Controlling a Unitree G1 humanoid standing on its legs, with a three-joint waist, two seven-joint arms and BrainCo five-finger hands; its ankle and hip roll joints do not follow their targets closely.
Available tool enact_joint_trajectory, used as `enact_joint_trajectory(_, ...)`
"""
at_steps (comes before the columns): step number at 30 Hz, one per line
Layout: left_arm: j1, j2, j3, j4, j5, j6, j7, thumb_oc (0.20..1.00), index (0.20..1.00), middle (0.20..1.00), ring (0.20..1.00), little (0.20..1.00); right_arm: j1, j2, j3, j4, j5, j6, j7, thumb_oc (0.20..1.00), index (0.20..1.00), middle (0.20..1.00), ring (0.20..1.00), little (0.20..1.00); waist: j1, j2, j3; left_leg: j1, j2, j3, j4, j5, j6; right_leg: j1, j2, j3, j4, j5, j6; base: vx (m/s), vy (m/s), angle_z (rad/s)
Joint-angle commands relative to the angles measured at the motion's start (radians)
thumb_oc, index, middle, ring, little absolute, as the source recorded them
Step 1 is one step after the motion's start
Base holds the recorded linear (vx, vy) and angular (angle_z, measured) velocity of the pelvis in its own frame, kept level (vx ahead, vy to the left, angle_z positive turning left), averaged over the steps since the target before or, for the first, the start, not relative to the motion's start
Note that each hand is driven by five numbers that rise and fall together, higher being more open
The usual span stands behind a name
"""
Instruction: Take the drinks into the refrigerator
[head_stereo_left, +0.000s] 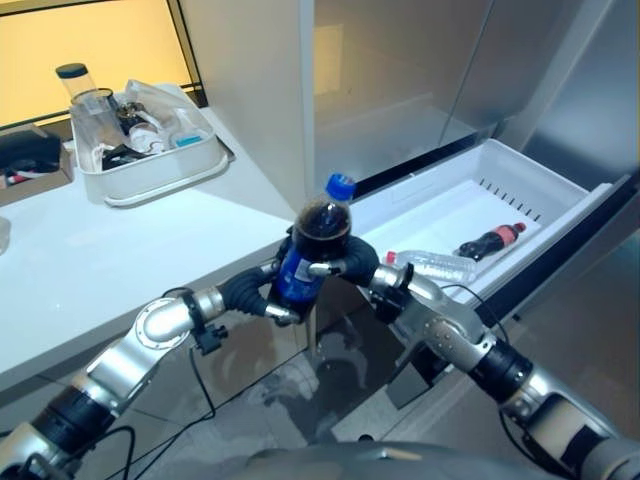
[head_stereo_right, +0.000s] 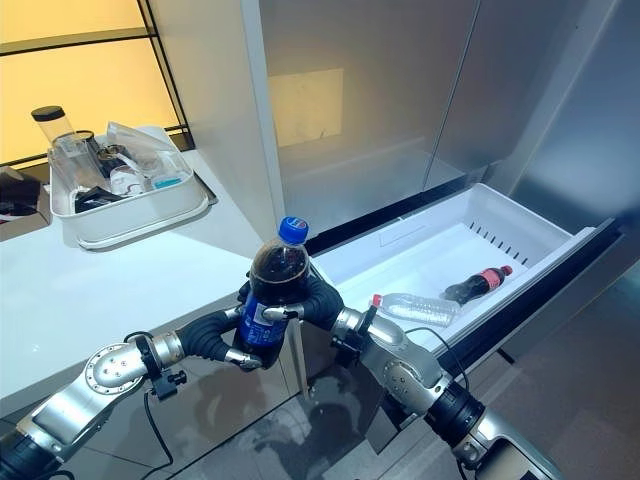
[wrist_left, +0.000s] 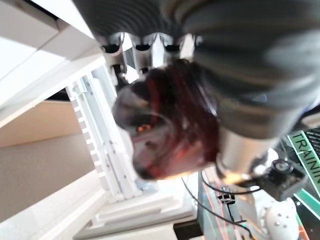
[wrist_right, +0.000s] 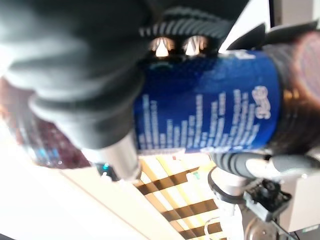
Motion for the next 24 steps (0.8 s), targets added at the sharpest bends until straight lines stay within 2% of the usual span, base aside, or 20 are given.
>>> enact_joint_trajectory(1, -0.123, -0.046, 0.025, -0.042, -0.066, -0.072, 0.036, 1.0, 1.0, 1.0, 1.0, 1.0, -0.08, 0.107, 0.072, -0.128, 0.099, -0.012, 0.048, 0.2, 0.2, 0.2, 0.2, 0.2, 0.012, -0.032, -0.011, 0.0, 0.006, -0.057, 0.0, -0.042, -0.011, 0.002, -0.07, -0.052, 0.087, -0.024, 0.097, 0.0, 0.0, 0.0)
enact_joint_trajectory(11, -0.006, -0.054, 0.099, -0.046, -0.134, -0.052, 0.02, 1.0, 1.0, 1.0, 1.0, 1.0, -0.038, 0.032, -0.059, -0.135, 0.091, -0.055, 0.021, 0.2, 0.2, 0.2, 0.2, 0.2, 0.012, -0.034, -0.012, -0.002, 0.005, -0.058, 0.0, -0.041, -0.01, 0.004, -0.071, -0.053, 0.082, -0.019, 0.097, 0.0, 0.0, 0.0)
enact_joint_trajectory(19, 0.068, -0.067, 0.13, -0.029, -0.158, -0.034, 0.0, 1.0, 1.0, 1.0, 1.0, 1.0, -0.011, -0.009, -0.117, -0.149, 0.072, -0.063, 0.021, 0.2, 0.2, 0.2, 0.2, 0.2, 0.013, -0.033, -0.013, -0.003, 0.005, -0.059, 0.0, -0.041, -0.009, 0.005, -0.073, -0.055, 0.081, -0.019, 0.098, 0.0, 0.0, 0.0)
enact_joint_trajectory(24, 0.131, -0.078, 0.169, -0.014, -0.174, -0.023, -0.006, 1.0, 1.0, 1.0, 1.0, 1.0, -0.01, -0.084, -0.217, -0.136, 0.032, -0.096, -0.003, 0.2, 0.2, 0.2, 0.2, 0.2, 0.016, -0.033, -0.015, -0.003, 0.006, -0.062, 0.0, -0.043, -0.007, 0.004, -0.074, -0.058, 0.082, -0.019, 0.1, 0.0, 0.002, 0.01)
